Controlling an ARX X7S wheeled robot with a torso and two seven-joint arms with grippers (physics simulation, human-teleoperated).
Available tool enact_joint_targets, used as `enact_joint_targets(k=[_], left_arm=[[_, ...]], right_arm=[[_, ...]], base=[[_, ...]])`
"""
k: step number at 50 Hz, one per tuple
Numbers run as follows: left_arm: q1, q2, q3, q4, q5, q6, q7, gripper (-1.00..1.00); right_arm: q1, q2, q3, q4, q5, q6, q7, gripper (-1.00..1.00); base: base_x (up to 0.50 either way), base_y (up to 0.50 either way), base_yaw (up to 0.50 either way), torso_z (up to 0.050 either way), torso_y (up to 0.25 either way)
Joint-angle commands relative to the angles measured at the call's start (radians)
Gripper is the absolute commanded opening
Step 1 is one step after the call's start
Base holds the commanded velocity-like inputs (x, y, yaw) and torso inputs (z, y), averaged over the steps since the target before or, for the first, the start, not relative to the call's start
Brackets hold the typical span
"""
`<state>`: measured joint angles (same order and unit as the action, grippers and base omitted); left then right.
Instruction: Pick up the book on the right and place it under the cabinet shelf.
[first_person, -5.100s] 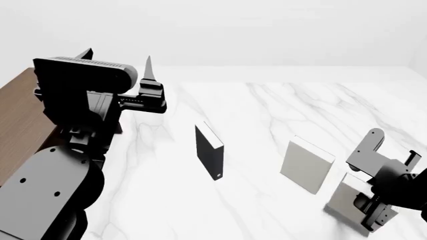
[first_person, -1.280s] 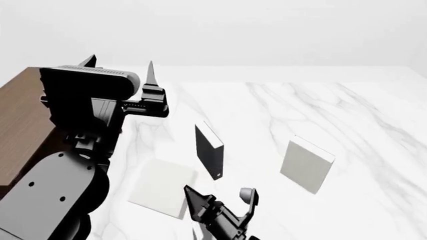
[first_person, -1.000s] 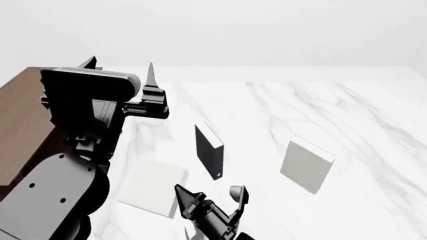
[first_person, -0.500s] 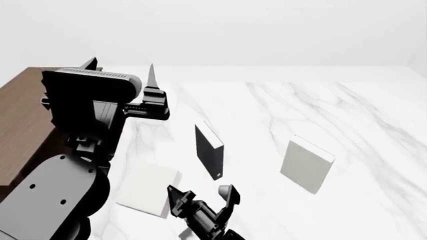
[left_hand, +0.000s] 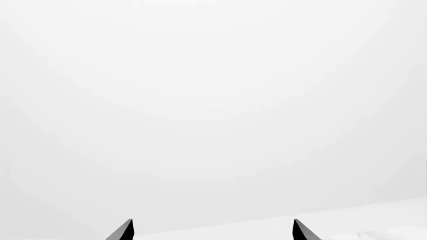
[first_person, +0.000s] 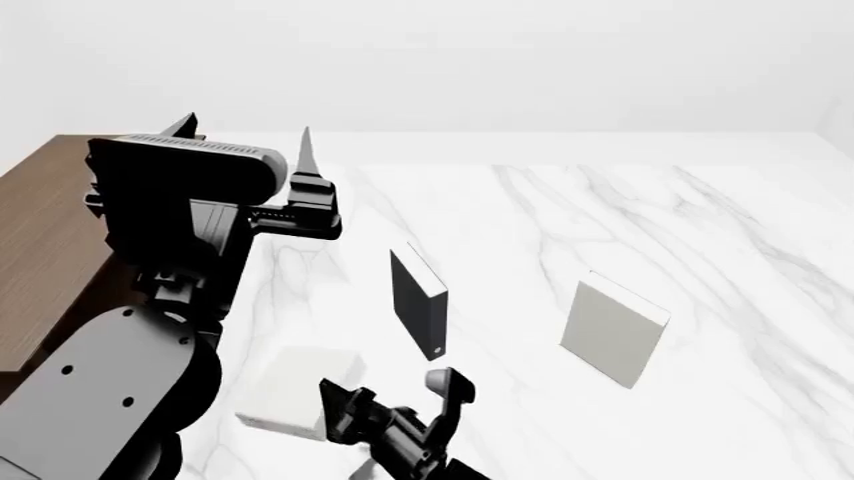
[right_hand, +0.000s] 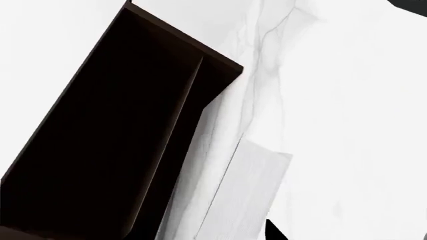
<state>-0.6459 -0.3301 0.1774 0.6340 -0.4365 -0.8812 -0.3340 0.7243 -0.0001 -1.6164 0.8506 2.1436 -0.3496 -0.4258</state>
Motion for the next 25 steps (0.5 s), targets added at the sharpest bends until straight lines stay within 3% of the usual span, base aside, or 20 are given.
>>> enact_joint_targets(k=[1,25], left_arm=[[0.006,-0.004,-0.002,0.003,-0.004,0.004,-0.004,1.0],[0.027,-0.009,-0.012,0.007,-0.015,0.023,-0.01,1.0]], right_arm=[[-0.004,0.0,0.008,0.081,-0.017,-0.025,0.129,1.0],[0.011,0.0,0.006,0.113,-0.155,-0.127,0.207,1.0]], base=[[0.0,0.0,0.0,0.0,0.0],[0.0,0.0,0.0,0.0,0.0]])
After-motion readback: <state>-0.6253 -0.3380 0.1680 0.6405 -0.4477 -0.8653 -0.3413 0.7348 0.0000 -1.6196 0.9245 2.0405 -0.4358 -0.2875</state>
